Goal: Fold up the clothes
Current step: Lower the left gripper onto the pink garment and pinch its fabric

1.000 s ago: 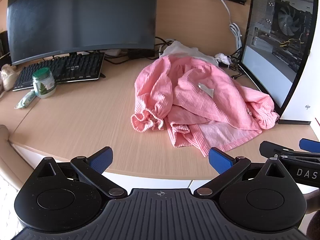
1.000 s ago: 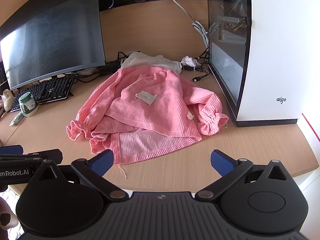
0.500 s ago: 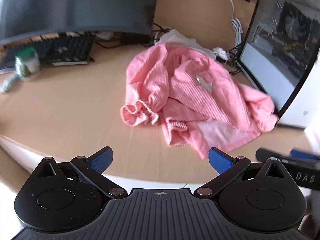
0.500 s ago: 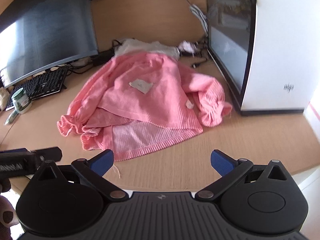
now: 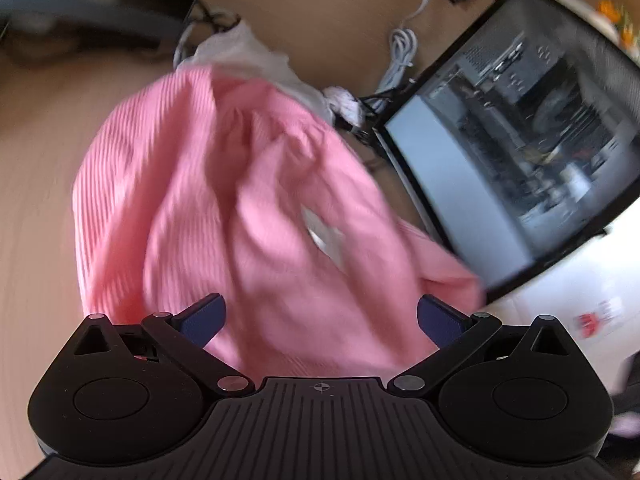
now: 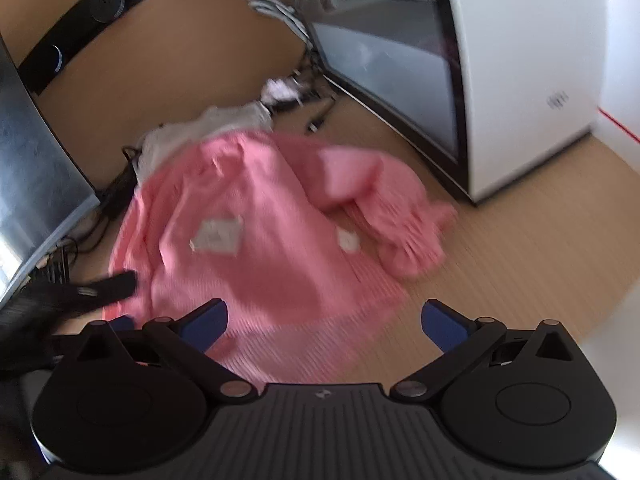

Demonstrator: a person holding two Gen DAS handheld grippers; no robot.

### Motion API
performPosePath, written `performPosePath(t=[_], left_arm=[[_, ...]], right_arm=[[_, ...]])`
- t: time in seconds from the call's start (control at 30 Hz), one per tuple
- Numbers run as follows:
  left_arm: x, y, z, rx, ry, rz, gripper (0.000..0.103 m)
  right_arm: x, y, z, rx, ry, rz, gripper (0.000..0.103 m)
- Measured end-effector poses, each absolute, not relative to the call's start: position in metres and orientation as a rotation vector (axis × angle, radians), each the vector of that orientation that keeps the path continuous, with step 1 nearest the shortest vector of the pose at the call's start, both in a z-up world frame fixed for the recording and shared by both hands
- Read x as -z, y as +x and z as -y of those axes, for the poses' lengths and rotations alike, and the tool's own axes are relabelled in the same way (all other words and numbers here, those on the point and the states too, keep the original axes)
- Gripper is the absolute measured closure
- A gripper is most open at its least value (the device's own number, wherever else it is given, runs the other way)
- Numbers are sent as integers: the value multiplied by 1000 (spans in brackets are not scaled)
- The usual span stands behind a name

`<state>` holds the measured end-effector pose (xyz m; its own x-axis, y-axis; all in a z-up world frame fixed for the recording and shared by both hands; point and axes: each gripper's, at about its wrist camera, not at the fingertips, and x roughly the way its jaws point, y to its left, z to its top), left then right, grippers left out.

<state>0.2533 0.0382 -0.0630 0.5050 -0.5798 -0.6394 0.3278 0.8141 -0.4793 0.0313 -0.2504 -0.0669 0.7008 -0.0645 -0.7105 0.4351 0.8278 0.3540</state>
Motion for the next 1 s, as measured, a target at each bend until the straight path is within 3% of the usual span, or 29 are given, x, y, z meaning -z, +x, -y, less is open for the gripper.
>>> performPosePath(t=[0.27, 0.53, 0.67, 0.87, 1.0], left_arm=[[79, 267, -43, 422, -357, -876, 0], [79, 253, -67, 317, -366, -874, 0], [65, 241, -89, 256, -313, -883, 0], [28, 218, -95, 288, 49, -797, 0], [33, 231, -80, 384, 98, -818, 0]], right_arm=[[65, 128, 271, 93, 482, -685, 0], [105, 200, 270, -61, 510, -799, 0], [110, 197, 258, -91, 502, -818, 0], [105, 149, 235, -101, 486, -833, 0], [101, 110, 214, -59, 452, -850, 0]])
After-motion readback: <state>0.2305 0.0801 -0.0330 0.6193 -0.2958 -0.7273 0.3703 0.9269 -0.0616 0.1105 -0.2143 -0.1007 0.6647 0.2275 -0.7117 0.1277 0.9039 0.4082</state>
